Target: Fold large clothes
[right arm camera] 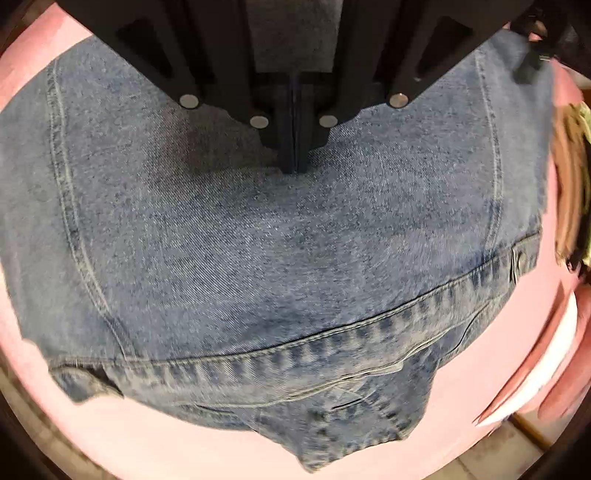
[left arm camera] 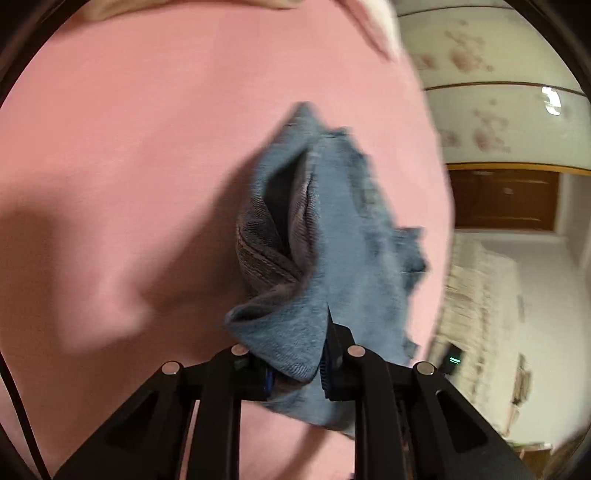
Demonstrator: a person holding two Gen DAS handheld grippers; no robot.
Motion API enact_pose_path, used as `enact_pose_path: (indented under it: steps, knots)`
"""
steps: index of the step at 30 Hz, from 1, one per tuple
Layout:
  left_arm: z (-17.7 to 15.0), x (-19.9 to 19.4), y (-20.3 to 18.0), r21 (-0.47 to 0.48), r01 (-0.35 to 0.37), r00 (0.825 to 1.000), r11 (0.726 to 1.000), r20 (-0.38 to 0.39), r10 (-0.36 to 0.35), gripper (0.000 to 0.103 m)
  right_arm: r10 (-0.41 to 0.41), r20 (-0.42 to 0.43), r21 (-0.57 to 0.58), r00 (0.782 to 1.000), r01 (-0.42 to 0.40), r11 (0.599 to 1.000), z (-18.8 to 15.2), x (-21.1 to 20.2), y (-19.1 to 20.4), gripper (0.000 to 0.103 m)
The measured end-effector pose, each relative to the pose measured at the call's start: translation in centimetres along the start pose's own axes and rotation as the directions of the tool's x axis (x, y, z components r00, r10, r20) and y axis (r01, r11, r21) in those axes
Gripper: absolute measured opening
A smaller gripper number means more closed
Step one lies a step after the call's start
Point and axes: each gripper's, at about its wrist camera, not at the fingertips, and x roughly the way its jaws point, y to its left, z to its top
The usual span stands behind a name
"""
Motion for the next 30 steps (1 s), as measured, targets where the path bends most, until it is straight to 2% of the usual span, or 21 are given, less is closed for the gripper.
enact_pose_path:
  steps: [6,8,10,12,15,16,18,20,22,24,26,29,30]
  knots:
    - [-1.0,-0.7,-4.8,0.162,0.136,0.990,0.977,0.003,-0.139,0.014,-0.100,0.061,-0.119,0.993,0.107,0.987,-1.2,-0.6,2.5,0.001]
    - [-1.4,-1.4,-5.7,0.203,0.150,0.988,0.968,0.004,-0.154,0.014,-0.110,0.070,-0.137,0.992,0.118,0.984,-1.5,-0.7,2.9,0.001]
    - [-2.1,-1.5,-7.3,0.268,0.131,0.990,0.955,0.013,-0.139,0.014,-0.101,0.073,-0.147,0.992,0.110,0.983,-1.8,-0.8,3.0,0.001]
    - [-2.5,-1.5,-7.8,0.274,0.112,0.992,0.955,0.019,-0.121,0.014,-0.072,0.073,-0.145,0.995,0.082,0.986,-2.1,-1.1,2.9,0.001]
    - [-2.3,-1.7,-7.3,0.217,0.028,0.998,0.976,0.048,-0.040,0.015,-0.004,0.057,-0.128,0.998,0.012,0.992,-2.0,-1.3,1.3,0.001]
    - [-2.1,-1.5,-6.6,0.183,-0.028,0.998,0.983,0.066,0.016,0.023,0.018,0.048,-0.128,0.999,-0.012,0.992,-2.0,-1.3,0.9,0.001]
    - [-1.7,-1.3,-5.2,0.121,-0.092,0.994,0.988,0.074,0.083,0.034,0.045,0.034,-0.140,0.998,-0.040,0.989,-1.8,-1.4,0.4,0.001]
    - [-1.6,-0.9,-3.9,0.086,-0.120,0.991,0.989,0.065,0.115,0.037,0.052,0.024,-0.170,0.998,-0.047,0.984,-1.6,-1.5,0.1,0.001]
    - [-1.7,-0.3,-2.6,0.045,-0.181,0.983,0.982,0.048,0.179,0.065,0.044,0.018,-0.214,0.999,-0.039,0.976,-1.6,-1.6,0.3,0.001]
    - [-2.2,0.7,-1.4,0.012,-0.218,0.975,0.976,0.036,0.217,0.073,0.032,0.013,-0.245,0.999,-0.028,0.969,-1.6,-1.7,0.7,0.001]
    - [-2.3,1.4,0.5,0.002,-0.251,0.968,0.968,0.014,0.251,0.073,0.023,0.011,-0.259,1.000,-0.020,0.966,-1.7,-1.7,1.2,0.001]
    - [-2.4,1.6,0.8,0.000,-0.255,0.961,0.967,0.106,0.254,0.071,0.009,0.019,-0.282,1.000,-0.004,0.959,-2.5,-1.7,2.5,0.001]
    - [-2.2,1.1,1.3,0.002,-0.248,0.960,0.969,0.135,0.245,0.059,0.006,0.023,-0.295,1.000,0.001,0.955,-2.6,-1.8,2.8,0.001]
